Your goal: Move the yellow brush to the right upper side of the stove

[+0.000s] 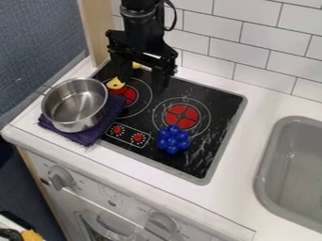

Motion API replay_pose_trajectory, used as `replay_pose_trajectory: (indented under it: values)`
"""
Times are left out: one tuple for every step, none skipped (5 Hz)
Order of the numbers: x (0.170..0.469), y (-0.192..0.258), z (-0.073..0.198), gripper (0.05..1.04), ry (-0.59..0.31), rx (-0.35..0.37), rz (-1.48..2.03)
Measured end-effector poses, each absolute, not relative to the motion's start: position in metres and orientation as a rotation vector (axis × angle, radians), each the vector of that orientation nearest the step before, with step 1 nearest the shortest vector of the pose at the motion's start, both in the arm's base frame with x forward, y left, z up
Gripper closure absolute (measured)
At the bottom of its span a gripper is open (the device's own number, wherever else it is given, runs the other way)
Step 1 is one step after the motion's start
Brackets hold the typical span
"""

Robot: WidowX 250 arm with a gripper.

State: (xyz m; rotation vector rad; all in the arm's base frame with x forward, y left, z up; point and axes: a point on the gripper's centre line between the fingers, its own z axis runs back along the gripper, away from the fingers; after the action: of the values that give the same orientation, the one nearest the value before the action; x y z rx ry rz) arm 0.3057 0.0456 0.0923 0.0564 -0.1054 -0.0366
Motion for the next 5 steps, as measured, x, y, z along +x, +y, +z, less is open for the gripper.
replay_pose_trajectory:
  values:
    - [0.305,0.044,0.084,0.083,-0.076,0.045,-0.036]
    - [0.326,0.063,0.082,0.083,-0.087,0.012,-0.009]
    - [0.350,0.095,0.074,0.083,-0.071,0.040,0.014]
    - [0.368,0.126,0.051,0.083,-0.043,0.057,0.040]
    - [0.381,0.142,0.039,0.083,-0.057,0.077,0.022]
